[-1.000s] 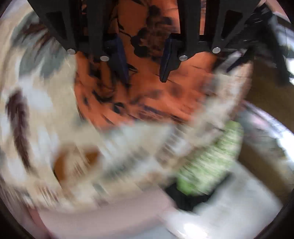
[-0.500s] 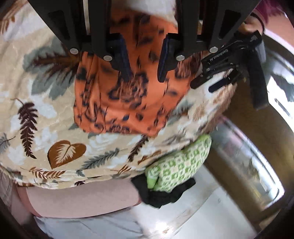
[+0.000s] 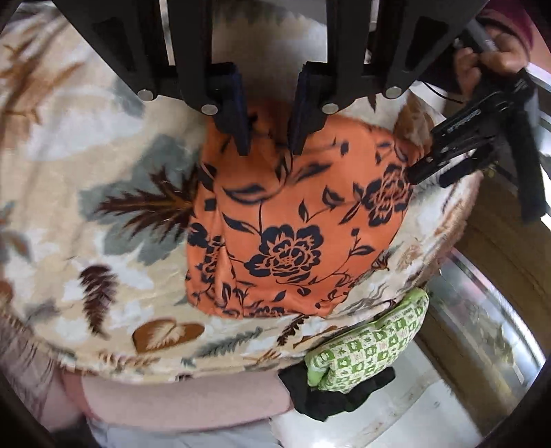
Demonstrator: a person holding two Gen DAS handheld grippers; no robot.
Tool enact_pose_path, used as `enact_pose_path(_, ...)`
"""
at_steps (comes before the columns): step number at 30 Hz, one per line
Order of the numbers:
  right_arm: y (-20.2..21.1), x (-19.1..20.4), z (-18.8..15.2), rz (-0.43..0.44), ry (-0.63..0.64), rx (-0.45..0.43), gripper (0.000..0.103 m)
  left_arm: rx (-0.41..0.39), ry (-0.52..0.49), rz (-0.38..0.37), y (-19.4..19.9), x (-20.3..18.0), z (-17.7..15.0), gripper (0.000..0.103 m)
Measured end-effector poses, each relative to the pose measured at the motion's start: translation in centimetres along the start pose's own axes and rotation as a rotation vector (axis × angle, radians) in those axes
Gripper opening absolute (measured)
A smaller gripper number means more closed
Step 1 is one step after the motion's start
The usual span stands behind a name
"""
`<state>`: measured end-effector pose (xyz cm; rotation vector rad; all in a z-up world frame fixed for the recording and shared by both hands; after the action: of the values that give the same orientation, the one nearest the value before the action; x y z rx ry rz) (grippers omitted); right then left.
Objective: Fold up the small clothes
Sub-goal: 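Lift both tools up and back from the folded orange shirt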
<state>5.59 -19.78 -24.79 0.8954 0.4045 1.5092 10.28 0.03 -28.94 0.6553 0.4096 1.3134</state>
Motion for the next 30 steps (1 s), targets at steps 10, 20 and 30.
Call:
enact_pose_path(10,10.6,4.1,0.7,-0.212,0.156,-0.183,0.028,-0.18,0.036,0.071,11.9,0.8,2.3,0.079)
enact_pose_path(20,20.3,9.3,1.1,-0.28,0.245,-0.398,0.028,-0.314,0.048,0.152,20.0,1.8,3.2,0.082)
enact_pose_path(30,23.4,10.7,0.9,-0.285,0.239,-0.464,0.04,-0.365,0.044,0.181,23.2,1.1,4.1,0.083)
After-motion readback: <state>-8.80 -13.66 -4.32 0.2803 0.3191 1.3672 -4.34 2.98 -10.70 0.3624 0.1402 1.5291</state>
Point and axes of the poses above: each gripper's, at about its wrist camera, not at the fingertips, and y roughly against the way its jaws point, x to its left, z to its top, the point moved 4 cm from there along -y, roughly the way its jaws point, and after that the axes turned 8 degrees about -x, right-handed, at the moved point
